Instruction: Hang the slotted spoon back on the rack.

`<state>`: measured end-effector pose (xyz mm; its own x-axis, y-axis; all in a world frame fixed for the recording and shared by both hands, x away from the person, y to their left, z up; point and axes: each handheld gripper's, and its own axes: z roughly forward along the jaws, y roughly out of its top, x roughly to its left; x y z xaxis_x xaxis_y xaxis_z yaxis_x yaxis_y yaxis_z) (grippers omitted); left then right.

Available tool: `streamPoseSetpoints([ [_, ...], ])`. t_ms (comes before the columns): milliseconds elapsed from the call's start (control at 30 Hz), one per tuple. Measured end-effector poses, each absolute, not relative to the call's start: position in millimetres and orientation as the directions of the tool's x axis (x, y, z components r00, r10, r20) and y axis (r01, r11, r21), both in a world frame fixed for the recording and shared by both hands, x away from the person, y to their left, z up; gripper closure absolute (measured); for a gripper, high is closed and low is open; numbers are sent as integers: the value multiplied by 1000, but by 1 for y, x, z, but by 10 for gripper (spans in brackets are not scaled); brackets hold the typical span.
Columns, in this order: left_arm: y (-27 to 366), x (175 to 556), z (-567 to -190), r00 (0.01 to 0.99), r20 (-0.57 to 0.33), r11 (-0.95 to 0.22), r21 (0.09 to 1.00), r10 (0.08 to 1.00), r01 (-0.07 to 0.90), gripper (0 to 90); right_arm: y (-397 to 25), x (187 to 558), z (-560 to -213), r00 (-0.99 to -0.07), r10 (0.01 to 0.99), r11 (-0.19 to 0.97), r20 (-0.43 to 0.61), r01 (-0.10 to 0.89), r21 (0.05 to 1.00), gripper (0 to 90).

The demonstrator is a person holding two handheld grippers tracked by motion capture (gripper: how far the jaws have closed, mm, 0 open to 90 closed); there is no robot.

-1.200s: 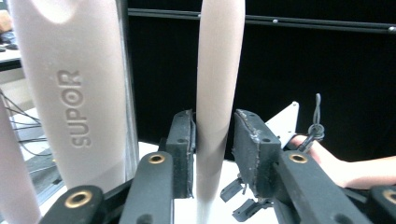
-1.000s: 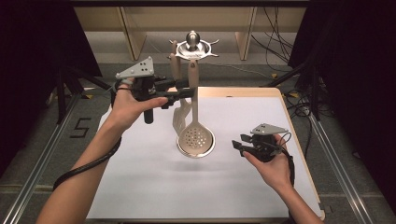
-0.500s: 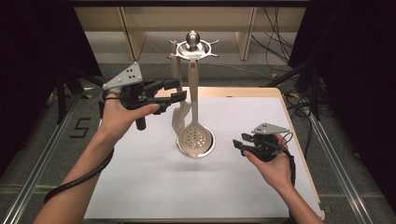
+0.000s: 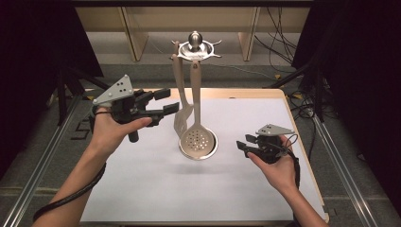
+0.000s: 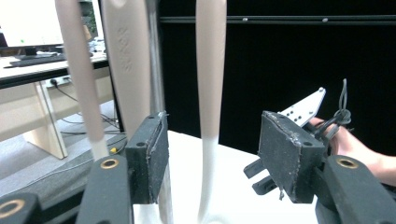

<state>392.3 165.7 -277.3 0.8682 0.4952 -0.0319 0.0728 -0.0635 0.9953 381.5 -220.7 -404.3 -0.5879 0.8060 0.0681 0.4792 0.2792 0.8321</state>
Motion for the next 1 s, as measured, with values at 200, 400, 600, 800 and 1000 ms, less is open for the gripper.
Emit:
streamPoseSetpoints([
  [200,175,386,-289,858,-32,-73,994,513,81,403,-220,382,-405,-589,804,269,79,479,836,543],
  [400,184,380,-304,843,-16,-115,989,538,92,402,-223,383,-402,-590,806,281,58,466,839,543],
  [600,189,375,-320,839,-34,-122,985,543,119,397,-223,384,-402,-587,808,280,57,467,838,543],
  [800,194,372,-334,827,-53,-121,982,559,144,397,-221,383,-402,-583,807,253,91,481,839,543],
  [1000,199,371,-350,813,-47,-144,976,581,160,395,-223,384,-402,-588,806,281,58,468,838,542],
])
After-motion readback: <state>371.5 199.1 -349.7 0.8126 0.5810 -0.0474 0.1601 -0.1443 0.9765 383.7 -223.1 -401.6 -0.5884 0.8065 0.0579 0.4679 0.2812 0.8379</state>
